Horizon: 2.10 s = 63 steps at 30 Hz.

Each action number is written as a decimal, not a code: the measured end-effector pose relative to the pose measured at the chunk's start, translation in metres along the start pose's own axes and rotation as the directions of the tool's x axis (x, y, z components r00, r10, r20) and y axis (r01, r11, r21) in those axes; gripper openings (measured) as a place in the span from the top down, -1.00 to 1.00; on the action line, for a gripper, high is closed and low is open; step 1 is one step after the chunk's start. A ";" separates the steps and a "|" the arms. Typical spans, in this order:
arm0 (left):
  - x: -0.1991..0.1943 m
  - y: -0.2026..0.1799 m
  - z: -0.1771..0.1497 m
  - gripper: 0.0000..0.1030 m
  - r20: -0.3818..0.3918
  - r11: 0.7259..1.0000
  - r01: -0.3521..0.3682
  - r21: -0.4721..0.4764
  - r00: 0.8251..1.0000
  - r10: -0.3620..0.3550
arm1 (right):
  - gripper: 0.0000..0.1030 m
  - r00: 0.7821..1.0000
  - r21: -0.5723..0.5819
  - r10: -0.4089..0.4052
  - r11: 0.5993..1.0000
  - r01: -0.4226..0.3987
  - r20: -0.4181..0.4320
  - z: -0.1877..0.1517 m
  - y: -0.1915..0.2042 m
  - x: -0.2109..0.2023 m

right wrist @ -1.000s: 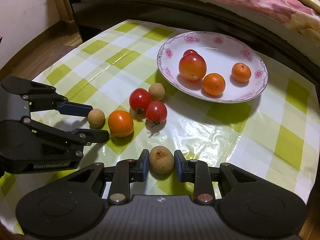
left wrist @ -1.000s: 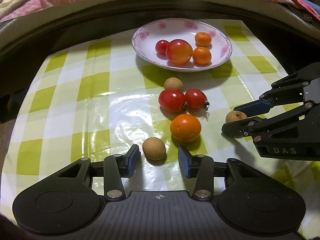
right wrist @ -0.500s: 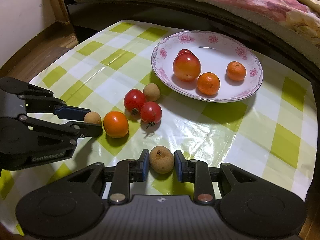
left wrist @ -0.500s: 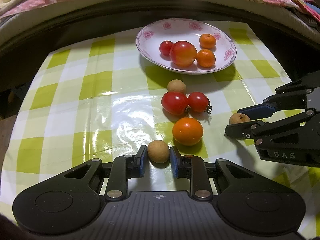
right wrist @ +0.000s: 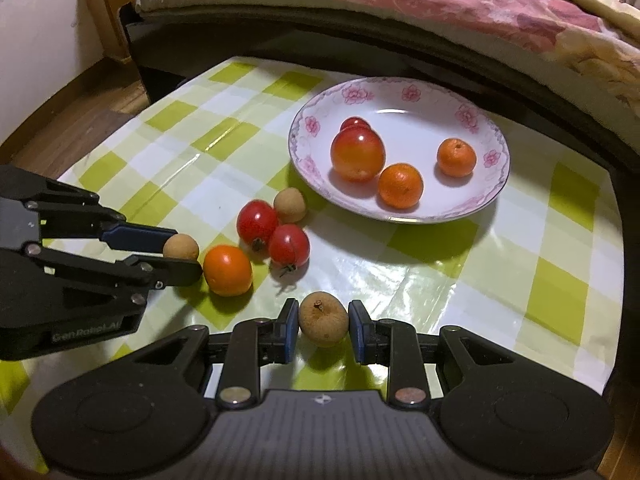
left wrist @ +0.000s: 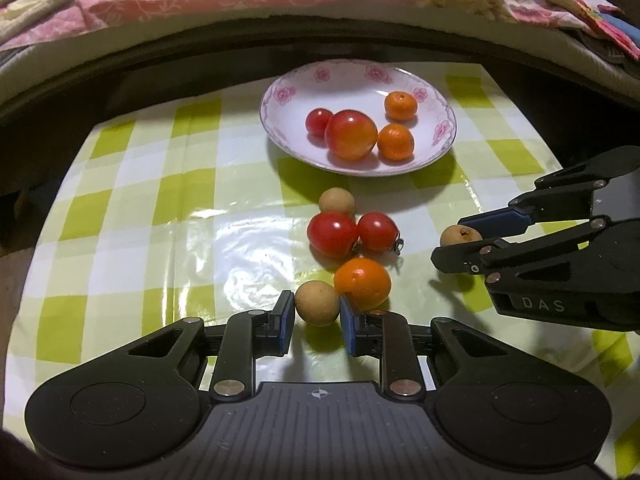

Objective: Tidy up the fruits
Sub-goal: 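Close the left gripper on a second tan fruit while the right gripper holds its tan fruit, then carry both tan fruits over the plate and open both grippers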

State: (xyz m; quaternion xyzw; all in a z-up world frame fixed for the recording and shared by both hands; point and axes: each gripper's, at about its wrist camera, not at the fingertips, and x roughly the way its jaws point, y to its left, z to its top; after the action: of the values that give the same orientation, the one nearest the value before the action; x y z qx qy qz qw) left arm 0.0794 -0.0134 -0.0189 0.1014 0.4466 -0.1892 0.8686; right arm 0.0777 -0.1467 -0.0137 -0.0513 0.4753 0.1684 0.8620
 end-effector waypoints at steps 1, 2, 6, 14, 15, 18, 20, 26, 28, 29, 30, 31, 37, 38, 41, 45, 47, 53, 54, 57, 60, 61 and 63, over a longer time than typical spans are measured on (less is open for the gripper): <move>-0.001 -0.001 0.001 0.39 0.004 1.000 0.000 0.000 1.000 0.000 | 0.43 1.000 0.002 -0.001 1.000 0.001 0.004 0.001 -0.001 -0.001; -0.001 -0.001 0.001 0.39 0.009 1.000 -0.001 -0.001 1.000 0.001 | 0.43 1.000 0.004 -0.001 1.000 0.001 0.008 0.002 -0.001 -0.002; -0.003 -0.004 0.005 0.38 0.020 1.000 0.001 -0.002 1.000 -0.001 | 0.43 1.000 0.014 -0.005 1.000 0.005 0.020 0.004 -0.004 -0.005; -0.005 -0.013 0.014 0.38 0.042 1.000 0.019 0.012 0.999 -0.019 | 0.43 0.999 0.025 -0.007 1.000 0.006 0.031 0.006 -0.006 -0.008; -0.005 -0.014 0.015 0.38 0.044 1.000 0.020 0.013 0.999 -0.020 | 0.43 0.999 0.027 -0.007 1.000 0.006 0.032 0.006 -0.007 -0.008; -0.005 -0.016 0.019 0.38 0.047 1.000 0.023 0.016 0.999 -0.023 | 0.43 0.999 0.033 -0.009 0.999 0.007 0.038 0.008 -0.008 -0.010; -0.005 -0.018 0.022 0.38 0.053 1.000 0.024 0.017 0.998 -0.025 | 0.43 0.999 0.037 -0.009 0.999 0.008 0.042 0.009 -0.009 -0.011; -0.004 -0.021 0.035 0.38 0.071 1.000 0.030 0.003 0.997 -0.030 | 0.43 0.998 0.058 -0.018 0.998 0.014 0.063 0.015 -0.016 -0.016; -0.002 -0.022 0.039 0.38 0.076 1.000 0.030 -0.001 0.997 -0.030 | 0.42 0.997 0.071 -0.027 0.997 0.022 0.069 0.017 -0.019 -0.017; -0.001 -0.022 0.041 0.38 0.078 0.999 0.032 -0.005 0.996 -0.032 | 0.42 0.997 0.075 -0.031 0.997 0.025 0.072 0.019 -0.021 -0.017; 0.000 -0.022 0.043 0.38 0.079 0.999 0.033 -0.009 0.996 -0.033 | 0.42 0.997 0.081 -0.034 0.996 0.028 0.075 0.020 -0.023 -0.017; 0.001 -0.022 0.045 0.38 0.082 0.999 0.034 -0.012 0.996 -0.032 | 0.42 0.996 0.089 -0.035 0.996 0.029 0.077 0.022 -0.025 -0.017; 0.005 -0.020 0.058 0.40 0.106 0.999 0.027 -0.027 0.994 -0.024 | 0.42 0.996 0.108 -0.045 0.993 0.037 0.080 0.030 -0.031 -0.012; 0.006 -0.020 0.060 0.40 0.108 0.999 0.027 -0.029 0.994 -0.024 | 0.42 0.996 0.110 -0.047 0.993 0.038 0.081 0.032 -0.032 -0.011; 0.011 -0.018 0.065 0.41 0.107 0.999 0.026 -0.038 0.994 -0.022 | 0.42 0.994 0.107 -0.057 0.993 0.048 0.089 0.038 -0.036 -0.008; 0.022 -0.017 0.072 0.41 0.108 0.999 0.021 -0.039 0.994 -0.017 | 0.42 0.993 0.105 -0.074 0.992 0.064 0.089 0.046 -0.042 0.001; 0.026 -0.016 0.076 0.41 0.110 0.999 0.022 -0.039 0.994 -0.017 | 0.42 0.992 0.107 -0.086 0.991 0.076 0.091 0.050 -0.046 0.004; 0.042 -0.013 0.082 0.41 0.102 0.999 0.013 -0.048 0.995 -0.008 | 0.42 0.991 0.110 -0.103 0.990 0.094 0.088 0.057 -0.056 0.015; 0.044 -0.012 0.082 0.41 0.099 0.999 0.011 -0.052 0.995 -0.006 | 0.42 0.991 0.107 -0.105 0.990 0.095 0.086 0.057 -0.057 0.017; 0.050 -0.012 0.083 0.42 0.089 0.999 0.012 -0.049 0.996 -0.008 | 0.42 0.990 0.105 -0.102 0.990 0.092 0.099 0.061 -0.058 0.019; 0.054 -0.014 0.083 0.42 0.087 0.999 0.005 -0.045 0.996 -0.001 | 0.42 0.988 0.103 -0.106 0.990 0.094 0.116 0.066 -0.060 0.020; 0.055 -0.013 0.084 0.41 0.085 0.999 0.008 -0.047 0.996 -0.004 | 0.42 0.987 0.103 -0.107 0.990 0.095 0.121 0.067 -0.061 0.020; 0.058 -0.013 0.086 0.34 0.085 0.999 0.012 -0.047 0.996 -0.008 | 0.42 0.986 0.107 -0.106 0.990 0.093 0.130 0.069 -0.063 0.020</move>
State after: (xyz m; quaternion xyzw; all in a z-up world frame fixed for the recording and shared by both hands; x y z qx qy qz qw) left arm 0.1679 -0.0687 -0.0165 0.0705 0.4142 -0.1869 0.8880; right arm 0.1650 -0.1840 0.0023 -0.0198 0.4206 0.1039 0.9010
